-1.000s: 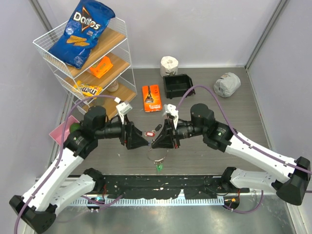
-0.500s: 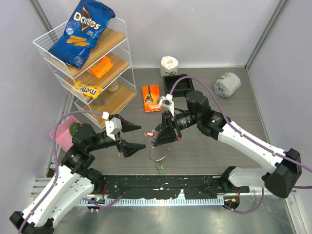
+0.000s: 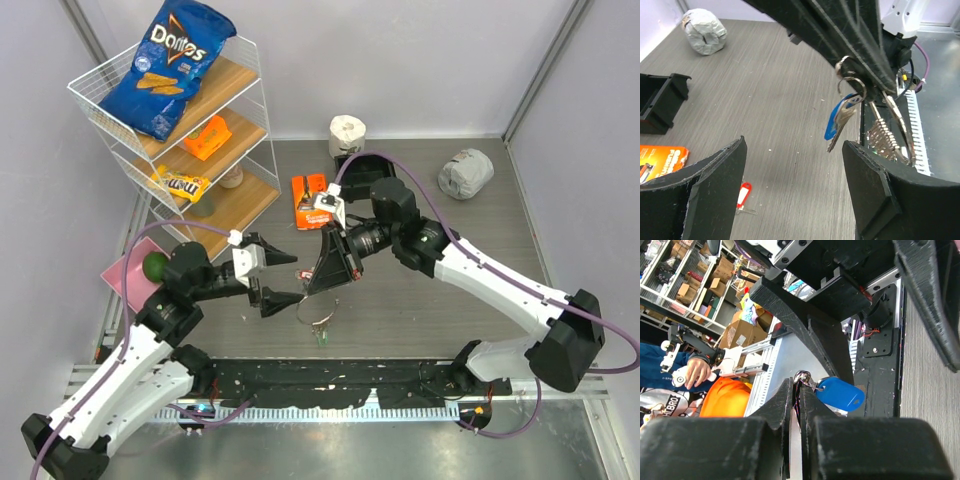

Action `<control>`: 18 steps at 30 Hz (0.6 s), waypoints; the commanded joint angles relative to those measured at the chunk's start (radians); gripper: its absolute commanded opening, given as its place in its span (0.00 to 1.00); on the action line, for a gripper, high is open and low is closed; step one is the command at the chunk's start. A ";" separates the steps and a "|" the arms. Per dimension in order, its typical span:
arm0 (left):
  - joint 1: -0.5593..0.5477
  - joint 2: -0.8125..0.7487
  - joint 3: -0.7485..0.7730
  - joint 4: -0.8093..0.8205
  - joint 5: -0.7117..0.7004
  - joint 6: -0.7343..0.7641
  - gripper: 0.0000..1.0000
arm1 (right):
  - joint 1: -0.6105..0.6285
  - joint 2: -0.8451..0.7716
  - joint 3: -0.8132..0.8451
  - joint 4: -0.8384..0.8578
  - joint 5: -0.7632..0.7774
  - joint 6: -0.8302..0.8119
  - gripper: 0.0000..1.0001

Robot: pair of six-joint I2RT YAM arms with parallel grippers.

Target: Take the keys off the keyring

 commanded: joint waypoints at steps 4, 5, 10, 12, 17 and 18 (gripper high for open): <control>-0.035 0.017 0.056 0.025 0.060 0.024 0.81 | -0.004 0.022 0.051 0.108 -0.031 0.049 0.05; -0.036 0.022 0.057 0.026 0.058 0.024 0.81 | -0.004 0.029 0.054 0.109 -0.030 0.050 0.05; -0.048 0.052 0.076 0.029 0.060 0.023 0.75 | -0.004 0.049 0.049 0.141 -0.028 0.069 0.05; -0.055 0.068 0.085 0.037 0.055 0.024 0.72 | -0.004 0.058 0.050 0.155 -0.030 0.075 0.05; -0.058 0.094 0.103 0.037 0.058 0.019 0.66 | -0.004 0.065 0.048 0.178 -0.031 0.087 0.05; -0.058 0.097 0.105 0.037 0.058 0.018 0.65 | -0.004 0.068 0.045 0.181 -0.031 0.089 0.05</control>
